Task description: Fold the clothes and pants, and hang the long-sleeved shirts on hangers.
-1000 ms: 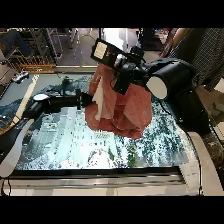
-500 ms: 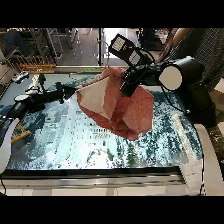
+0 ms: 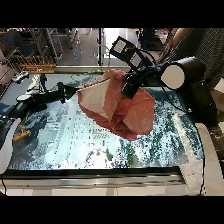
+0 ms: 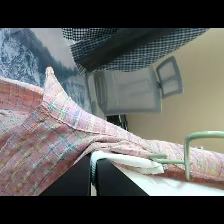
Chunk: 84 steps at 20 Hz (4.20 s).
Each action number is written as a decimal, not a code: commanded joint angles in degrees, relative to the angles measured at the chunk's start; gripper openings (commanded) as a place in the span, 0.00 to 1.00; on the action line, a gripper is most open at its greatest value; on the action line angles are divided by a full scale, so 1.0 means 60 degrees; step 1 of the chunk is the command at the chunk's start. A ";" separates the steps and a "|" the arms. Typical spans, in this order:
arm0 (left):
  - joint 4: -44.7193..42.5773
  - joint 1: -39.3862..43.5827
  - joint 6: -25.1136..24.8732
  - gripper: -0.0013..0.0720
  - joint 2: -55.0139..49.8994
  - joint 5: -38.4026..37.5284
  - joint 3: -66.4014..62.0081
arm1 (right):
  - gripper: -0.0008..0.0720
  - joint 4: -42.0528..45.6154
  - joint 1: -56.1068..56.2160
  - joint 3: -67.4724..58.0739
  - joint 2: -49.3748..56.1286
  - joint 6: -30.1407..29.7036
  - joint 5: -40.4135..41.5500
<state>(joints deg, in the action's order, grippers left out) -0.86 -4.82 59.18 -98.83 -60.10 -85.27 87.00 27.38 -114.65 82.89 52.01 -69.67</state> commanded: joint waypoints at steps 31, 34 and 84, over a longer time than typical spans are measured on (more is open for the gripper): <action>0.1319 0.0754 -0.1268 0.03 0.1253 -0.1275 -0.0138 | 0.03 0.1803 -0.0470 0.0987 0.1071 0.3876 0.0761; 0.0608 0.2069 -0.1275 0.07 0.1956 -0.0634 -0.0138 | 0.03 0.2080 -0.0590 0.0816 0.0962 0.7027 0.2186; 0.0648 0.4459 -0.0430 0.59 0.3541 -0.7399 -0.0160 | 0.04 0.8269 -1.5216 -0.0641 -0.0816 1.4174 0.4568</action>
<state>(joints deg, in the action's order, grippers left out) 3.05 21.89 56.64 -77.56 -104.51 -86.19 136.49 -63.88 -119.13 77.73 136.97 -37.76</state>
